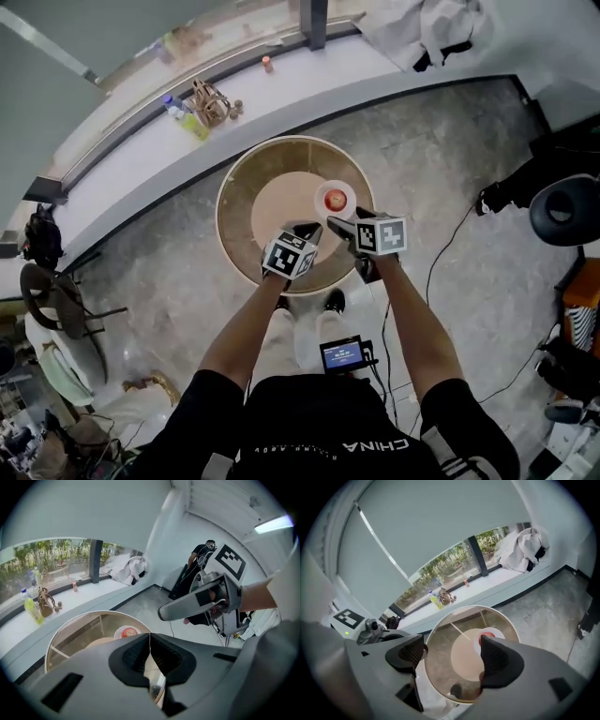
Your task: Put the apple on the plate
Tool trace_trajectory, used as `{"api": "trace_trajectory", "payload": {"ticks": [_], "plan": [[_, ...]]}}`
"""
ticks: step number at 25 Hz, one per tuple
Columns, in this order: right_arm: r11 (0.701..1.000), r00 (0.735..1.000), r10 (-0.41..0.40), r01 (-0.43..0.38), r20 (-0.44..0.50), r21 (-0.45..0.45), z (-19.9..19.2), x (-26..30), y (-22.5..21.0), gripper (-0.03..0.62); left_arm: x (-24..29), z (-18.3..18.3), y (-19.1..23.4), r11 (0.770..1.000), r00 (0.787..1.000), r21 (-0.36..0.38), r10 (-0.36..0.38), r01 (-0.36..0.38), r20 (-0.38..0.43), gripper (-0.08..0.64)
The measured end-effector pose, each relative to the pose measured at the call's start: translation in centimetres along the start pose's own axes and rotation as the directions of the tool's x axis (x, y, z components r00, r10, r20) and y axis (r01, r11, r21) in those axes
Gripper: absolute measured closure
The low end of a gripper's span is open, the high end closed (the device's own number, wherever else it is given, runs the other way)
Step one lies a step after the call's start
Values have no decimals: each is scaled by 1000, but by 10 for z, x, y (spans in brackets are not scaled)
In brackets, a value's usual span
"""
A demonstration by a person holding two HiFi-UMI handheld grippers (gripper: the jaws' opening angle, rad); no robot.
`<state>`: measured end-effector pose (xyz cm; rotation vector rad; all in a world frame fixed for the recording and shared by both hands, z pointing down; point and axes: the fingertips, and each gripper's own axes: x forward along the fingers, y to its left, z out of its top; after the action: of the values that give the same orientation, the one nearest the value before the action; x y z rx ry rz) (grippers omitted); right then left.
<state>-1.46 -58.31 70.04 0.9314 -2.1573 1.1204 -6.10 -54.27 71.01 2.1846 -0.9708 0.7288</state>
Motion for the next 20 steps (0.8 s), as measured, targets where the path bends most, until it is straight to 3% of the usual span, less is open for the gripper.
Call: {"api": "trace_trajectory", "payload": {"ticks": [2, 3, 5, 6, 8, 13, 20], "plan": [[999, 999, 26, -27, 44, 29, 2, -35, 27, 192, -29, 5, -20, 1000, 1000, 12, -7, 7, 8, 541], [999, 997, 19, -21, 71, 37, 2, -51, 36, 228, -41, 5, -29, 1000, 1000, 24, -8, 8, 6, 541], [999, 992, -24, 19, 128, 33, 3, -82, 50, 457, -65, 6, -44, 998, 1000, 56, -7, 6, 7, 541], [999, 988, -34, 31, 148, 21, 3, -94, 58, 510, -76, 8, -51, 998, 1000, 69, -10, 9, 16, 541], [999, 987, -27, 31, 160, -24, 1, -113, 75, 534, -94, 15, -62, 997, 999, 76, -29, 25, 45, 541], [987, 988, -52, 73, 143, -144, -14, -141, 92, 554, -112, 21, -101, 985, 981, 83, -162, 153, 103, 541], [976, 980, -79, 114, 182, -187, -18, -167, 82, 563, -109, 33, -123, 981, 983, 153, -139, 120, 122, 542]]}}
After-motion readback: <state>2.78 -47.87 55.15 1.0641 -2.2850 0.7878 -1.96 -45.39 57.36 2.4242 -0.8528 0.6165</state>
